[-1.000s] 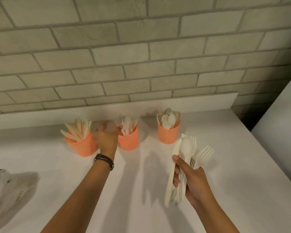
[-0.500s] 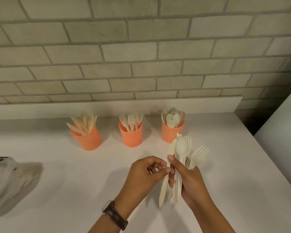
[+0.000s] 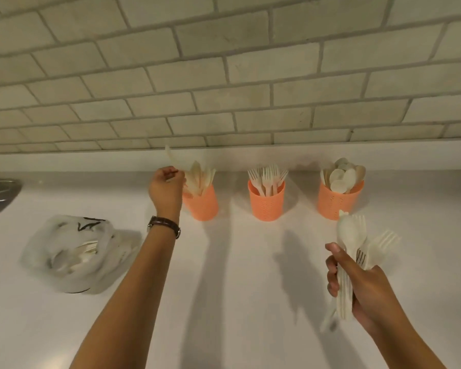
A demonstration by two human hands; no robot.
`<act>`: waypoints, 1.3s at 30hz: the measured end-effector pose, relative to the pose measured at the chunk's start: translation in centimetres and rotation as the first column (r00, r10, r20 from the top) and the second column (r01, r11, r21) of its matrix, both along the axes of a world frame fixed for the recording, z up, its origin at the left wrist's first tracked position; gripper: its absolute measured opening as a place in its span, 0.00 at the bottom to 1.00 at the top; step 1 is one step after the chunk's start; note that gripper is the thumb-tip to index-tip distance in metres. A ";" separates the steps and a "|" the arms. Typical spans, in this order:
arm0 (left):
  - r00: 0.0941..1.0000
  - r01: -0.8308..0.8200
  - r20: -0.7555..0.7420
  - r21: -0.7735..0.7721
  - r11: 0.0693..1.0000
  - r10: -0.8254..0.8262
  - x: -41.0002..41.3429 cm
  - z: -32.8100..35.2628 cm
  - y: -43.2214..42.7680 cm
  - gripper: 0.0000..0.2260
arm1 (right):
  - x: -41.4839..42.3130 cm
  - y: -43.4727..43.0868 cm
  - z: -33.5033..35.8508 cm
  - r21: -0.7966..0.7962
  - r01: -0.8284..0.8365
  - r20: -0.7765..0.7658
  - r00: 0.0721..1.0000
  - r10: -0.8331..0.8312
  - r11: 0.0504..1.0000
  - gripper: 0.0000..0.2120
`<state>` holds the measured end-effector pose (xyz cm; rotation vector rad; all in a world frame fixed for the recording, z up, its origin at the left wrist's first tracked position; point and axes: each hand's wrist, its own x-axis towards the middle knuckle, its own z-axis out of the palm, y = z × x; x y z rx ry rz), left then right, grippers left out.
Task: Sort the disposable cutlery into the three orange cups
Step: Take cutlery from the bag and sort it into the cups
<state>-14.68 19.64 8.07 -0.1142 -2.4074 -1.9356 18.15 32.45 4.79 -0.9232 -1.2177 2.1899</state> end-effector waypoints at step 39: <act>0.450 0.768 0.364 0.308 0.561 -0.816 23.2 0.9 6.8 0.02 | 1.3 -0.3 1.6 0.165 0.139 0.094 0.983 -0.156 0.976 0.28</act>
